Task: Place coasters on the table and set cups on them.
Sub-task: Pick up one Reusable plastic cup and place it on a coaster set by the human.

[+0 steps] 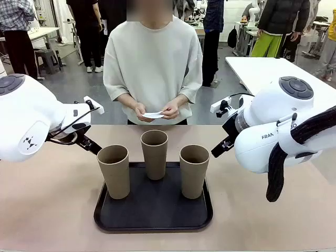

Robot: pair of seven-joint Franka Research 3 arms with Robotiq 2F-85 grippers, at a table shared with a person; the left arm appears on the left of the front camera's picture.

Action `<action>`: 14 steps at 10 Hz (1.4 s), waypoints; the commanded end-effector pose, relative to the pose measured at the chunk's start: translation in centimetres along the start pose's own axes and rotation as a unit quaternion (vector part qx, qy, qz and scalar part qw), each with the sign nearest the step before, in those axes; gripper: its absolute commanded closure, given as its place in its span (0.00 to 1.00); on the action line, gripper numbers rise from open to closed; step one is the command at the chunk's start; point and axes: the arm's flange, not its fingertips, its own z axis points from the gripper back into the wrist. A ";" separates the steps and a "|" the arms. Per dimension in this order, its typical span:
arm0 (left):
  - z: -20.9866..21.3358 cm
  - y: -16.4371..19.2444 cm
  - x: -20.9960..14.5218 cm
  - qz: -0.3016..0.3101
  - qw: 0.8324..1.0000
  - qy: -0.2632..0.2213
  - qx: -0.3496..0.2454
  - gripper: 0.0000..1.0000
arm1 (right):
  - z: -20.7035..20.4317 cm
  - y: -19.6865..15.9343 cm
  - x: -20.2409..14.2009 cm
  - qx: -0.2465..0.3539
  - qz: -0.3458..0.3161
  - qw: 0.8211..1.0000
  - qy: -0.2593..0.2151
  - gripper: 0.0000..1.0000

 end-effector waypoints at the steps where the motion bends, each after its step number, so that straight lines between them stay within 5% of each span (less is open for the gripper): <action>1: 0.0 0.0 0.0 0.000 1.000 0.000 0.000 0.00 | 0.0 0.0 0.0 0.000 0.000 1.000 0.000 0.00; 14: 0.0 0.0 0.0 0.000 1.000 0.000 0.000 0.00 | 0.0 0.0 0.0 0.000 0.000 1.000 0.000 0.00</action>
